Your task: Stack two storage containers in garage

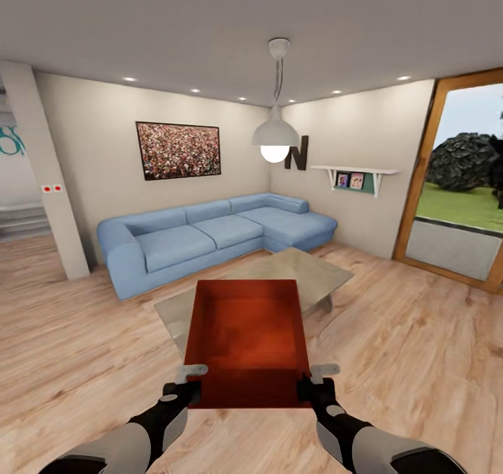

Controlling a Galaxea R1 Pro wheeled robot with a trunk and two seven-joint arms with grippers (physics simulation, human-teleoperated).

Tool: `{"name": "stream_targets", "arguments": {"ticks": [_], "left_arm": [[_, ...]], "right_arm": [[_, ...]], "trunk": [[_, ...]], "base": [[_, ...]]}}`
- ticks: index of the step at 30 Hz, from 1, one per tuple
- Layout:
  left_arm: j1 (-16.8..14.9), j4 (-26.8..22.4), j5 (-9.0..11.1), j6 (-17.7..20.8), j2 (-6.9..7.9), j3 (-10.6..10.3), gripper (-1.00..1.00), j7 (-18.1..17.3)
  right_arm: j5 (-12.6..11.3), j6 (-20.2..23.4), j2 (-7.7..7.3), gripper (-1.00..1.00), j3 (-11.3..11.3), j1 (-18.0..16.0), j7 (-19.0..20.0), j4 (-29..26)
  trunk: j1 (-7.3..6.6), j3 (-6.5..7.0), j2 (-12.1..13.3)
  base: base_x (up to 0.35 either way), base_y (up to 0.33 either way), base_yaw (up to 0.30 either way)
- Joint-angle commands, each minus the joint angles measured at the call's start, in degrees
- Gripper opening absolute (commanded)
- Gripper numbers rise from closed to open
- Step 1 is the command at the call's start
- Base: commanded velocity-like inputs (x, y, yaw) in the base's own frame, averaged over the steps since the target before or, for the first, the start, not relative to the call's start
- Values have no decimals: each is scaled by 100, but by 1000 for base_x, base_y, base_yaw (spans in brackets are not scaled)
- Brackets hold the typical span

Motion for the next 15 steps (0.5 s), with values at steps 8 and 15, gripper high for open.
{"name": "stream_targets", "arguments": {"ticks": [8, 15], "left_arm": [[-4, 14, 8, -28, -2, 43, -100, 58], [-4, 14, 8, -28, -2, 43, -100, 58]], "right_arm": [[-75, -36, 2, -100, 99, -6, -9, 15], [-75, -36, 2, -100, 99, -6, -9, 15]], "trunk": [[2, -2, -5], [2, -2, -5]], "base": [[0, 0, 300], [0, 0, 300]]}}
